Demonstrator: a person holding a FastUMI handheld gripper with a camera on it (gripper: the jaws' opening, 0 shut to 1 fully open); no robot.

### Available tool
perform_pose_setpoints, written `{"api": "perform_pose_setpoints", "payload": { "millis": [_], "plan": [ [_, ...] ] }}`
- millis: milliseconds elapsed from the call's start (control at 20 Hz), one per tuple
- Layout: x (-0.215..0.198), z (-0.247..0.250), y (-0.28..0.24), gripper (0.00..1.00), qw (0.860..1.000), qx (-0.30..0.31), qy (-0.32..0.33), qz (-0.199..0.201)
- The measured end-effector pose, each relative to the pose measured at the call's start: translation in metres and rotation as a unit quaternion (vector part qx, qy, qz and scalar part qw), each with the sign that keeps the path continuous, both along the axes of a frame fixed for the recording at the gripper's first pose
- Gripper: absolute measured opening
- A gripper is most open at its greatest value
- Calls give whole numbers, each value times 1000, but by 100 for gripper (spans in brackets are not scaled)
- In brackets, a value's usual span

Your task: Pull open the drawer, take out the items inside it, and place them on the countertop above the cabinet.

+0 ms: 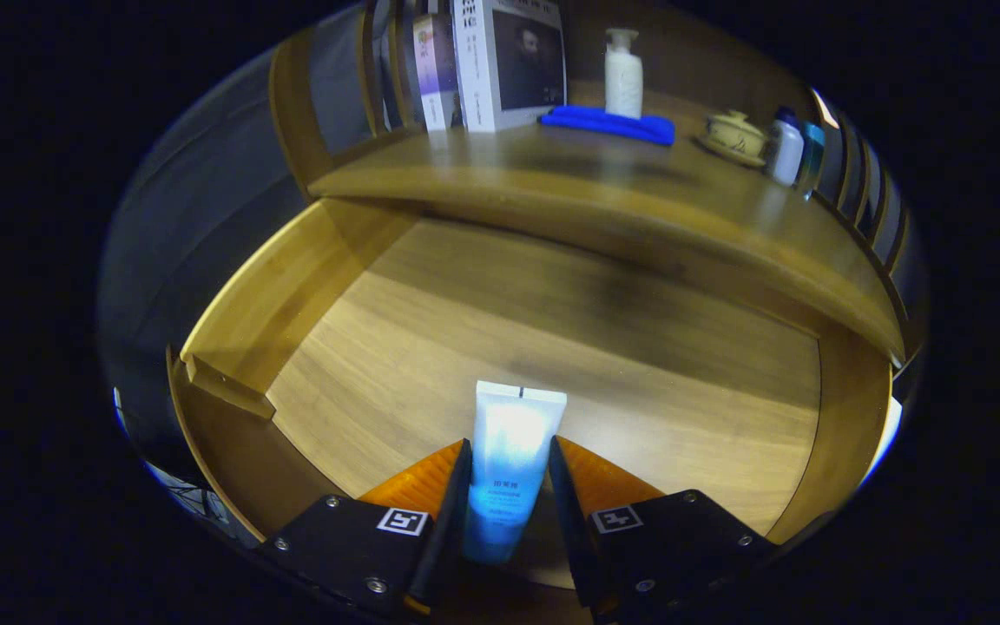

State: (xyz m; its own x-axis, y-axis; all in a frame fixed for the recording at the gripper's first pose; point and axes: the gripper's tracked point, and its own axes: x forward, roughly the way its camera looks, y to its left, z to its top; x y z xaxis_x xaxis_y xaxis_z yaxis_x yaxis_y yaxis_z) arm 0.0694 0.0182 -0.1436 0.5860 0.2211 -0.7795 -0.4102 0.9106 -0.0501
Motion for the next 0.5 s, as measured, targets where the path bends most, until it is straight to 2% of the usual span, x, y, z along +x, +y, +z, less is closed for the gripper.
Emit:
{"api": "perform_pose_setpoints", "payload": {
  "millis": [400,500],
  "plan": [
    [16,49,5,54,989,7,-149,6],
    [17,63,10,51,984,22,-176,9]
  ]
}}
